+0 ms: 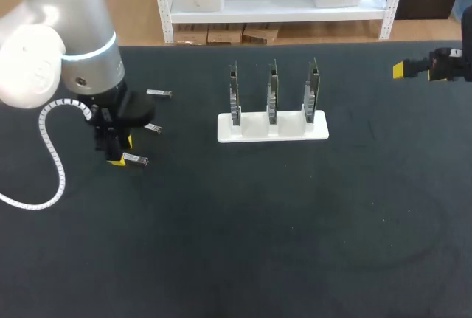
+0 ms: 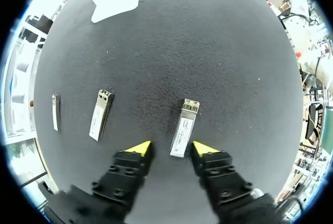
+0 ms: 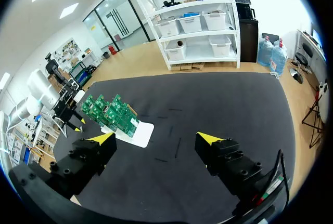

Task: Pick up the optical module with the left hand, and insert it into the network port with the right hand.

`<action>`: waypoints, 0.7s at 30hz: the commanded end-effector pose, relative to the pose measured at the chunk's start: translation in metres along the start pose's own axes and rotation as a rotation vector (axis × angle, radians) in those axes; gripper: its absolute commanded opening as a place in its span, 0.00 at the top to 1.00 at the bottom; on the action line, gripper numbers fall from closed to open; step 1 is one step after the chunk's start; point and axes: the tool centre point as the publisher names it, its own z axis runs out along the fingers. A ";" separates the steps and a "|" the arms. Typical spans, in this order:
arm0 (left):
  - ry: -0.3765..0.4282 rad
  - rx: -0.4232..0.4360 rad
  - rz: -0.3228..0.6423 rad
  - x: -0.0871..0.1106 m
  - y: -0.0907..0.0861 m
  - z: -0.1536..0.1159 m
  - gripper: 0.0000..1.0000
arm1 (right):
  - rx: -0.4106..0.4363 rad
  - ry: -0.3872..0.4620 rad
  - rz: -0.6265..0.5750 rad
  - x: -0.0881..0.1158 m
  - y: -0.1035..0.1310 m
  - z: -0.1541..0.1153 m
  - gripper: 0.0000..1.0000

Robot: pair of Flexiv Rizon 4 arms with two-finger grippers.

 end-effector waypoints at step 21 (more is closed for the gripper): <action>-0.133 -0.095 -0.070 -0.022 -0.002 -0.051 1.00 | -0.002 0.000 -0.002 0.000 -0.001 0.001 0.00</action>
